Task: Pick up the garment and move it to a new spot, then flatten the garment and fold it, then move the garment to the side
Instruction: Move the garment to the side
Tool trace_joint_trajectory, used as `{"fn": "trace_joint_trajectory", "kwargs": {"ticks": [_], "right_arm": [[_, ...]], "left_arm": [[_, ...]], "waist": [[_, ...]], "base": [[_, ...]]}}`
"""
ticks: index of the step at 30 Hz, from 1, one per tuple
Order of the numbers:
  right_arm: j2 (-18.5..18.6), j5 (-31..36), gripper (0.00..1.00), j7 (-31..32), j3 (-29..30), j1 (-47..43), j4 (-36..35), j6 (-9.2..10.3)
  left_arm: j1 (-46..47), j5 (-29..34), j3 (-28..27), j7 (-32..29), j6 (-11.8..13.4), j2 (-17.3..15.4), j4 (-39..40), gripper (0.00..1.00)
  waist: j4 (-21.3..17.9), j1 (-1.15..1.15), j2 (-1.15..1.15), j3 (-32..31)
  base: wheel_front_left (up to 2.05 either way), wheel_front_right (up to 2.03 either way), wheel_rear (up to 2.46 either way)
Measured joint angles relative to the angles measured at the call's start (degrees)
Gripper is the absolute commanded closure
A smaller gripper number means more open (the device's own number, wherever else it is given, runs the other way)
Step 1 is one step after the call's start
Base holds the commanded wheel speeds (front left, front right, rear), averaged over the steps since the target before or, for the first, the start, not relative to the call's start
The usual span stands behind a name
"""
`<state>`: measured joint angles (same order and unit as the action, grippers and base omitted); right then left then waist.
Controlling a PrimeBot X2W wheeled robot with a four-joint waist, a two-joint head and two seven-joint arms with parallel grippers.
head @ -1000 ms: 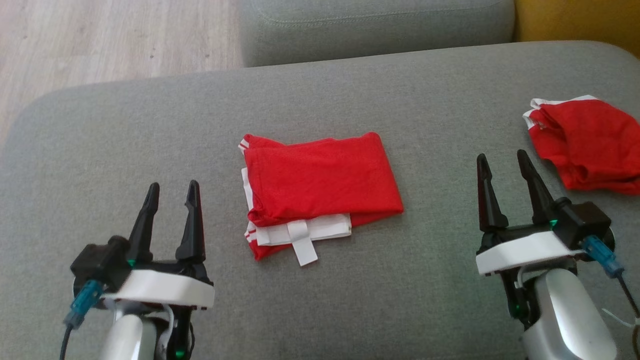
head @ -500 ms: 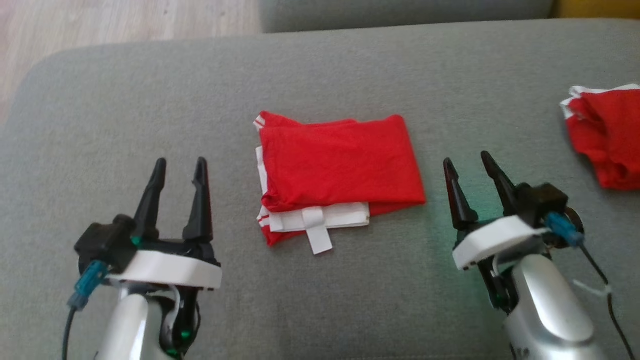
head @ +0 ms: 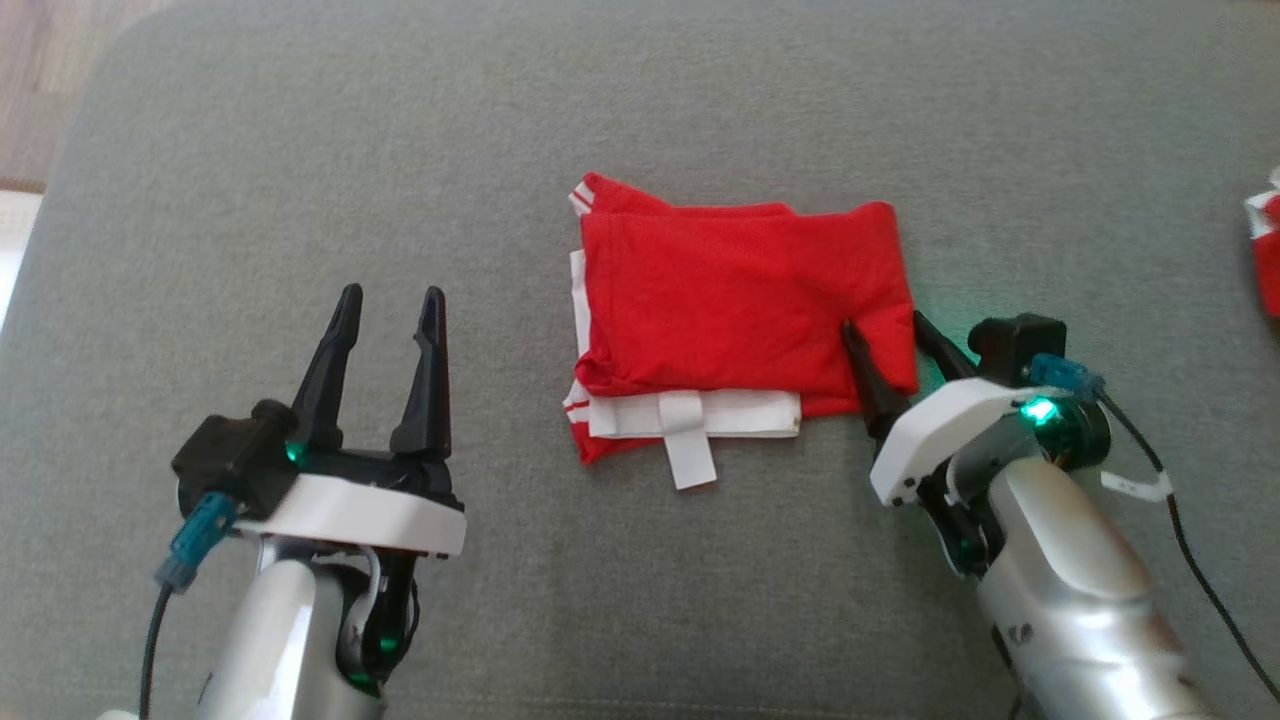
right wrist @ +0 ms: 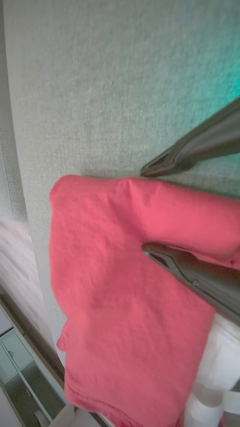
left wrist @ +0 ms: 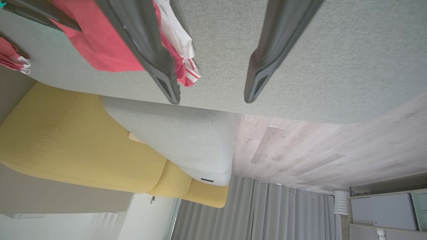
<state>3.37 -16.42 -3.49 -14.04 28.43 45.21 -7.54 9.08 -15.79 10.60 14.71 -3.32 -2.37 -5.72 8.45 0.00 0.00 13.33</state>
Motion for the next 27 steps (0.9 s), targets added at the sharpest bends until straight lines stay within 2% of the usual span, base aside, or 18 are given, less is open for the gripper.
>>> {"fn": "trace_joint_trajectory", "kwargs": {"ticks": [7,8,9,10,18,22,27], "right_arm": [[0.3,-4.8,0.0,0.1,-2.7,4.7,5.1,0.0],[0.5,-4.7,0.16,0.1,-3.6,5.3,5.8,0.0],[0.6,-4.5,0.68,0.0,-4.4,5.9,6.4,0.0],[0.6,-4.0,1.0,-0.2,-5.0,6.4,7.2,0.0],[1.6,5.8,1.0,-5.8,-10.9,8.6,11.3,0.0],[3.9,8.9,1.0,-7.3,-12.4,9.5,11.4,0.0],[9.4,13.2,1.0,-8.2,-15.6,12.9,9.4,0.0]], "left_arm": [[0.7,0.0,0.3,0.0,0.3,0.0,0.0,0.0],[0.7,0.0,0.3,0.0,0.3,0.0,0.0,0.0],[0.7,0.0,0.3,0.0,0.3,0.0,0.0,0.0],[0.7,0.0,0.3,0.0,0.3,0.0,-0.1,0.0],[0.7,0.2,-0.1,0.0,0.2,0.0,-0.1,0.0],[0.7,0.8,0.0,0.0,0.1,0.0,-0.1,0.0],[0.7,1.1,1.6,0.0,-0.2,0.0,0.4,0.0]], "waist": [[1.3,0.0,0.0,1.2],[1.3,0.0,0.0,1.2],[1.3,0.0,0.0,1.2],[1.1,0.0,0.0,1.1],[-1.7,0.0,0.0,-0.4],[-3.5,0.0,0.0,-0.9],[-7.0,0.0,0.0,-1.5]], "base": [[0.0,0.0,0.0],[0.0,0.0,0.0],[0.0,0.0,0.0],[0.0,0.0,0.0],[0.0,0.0,0.0],[0.0,0.0,0.0],[0.0,0.0,0.0]]}}
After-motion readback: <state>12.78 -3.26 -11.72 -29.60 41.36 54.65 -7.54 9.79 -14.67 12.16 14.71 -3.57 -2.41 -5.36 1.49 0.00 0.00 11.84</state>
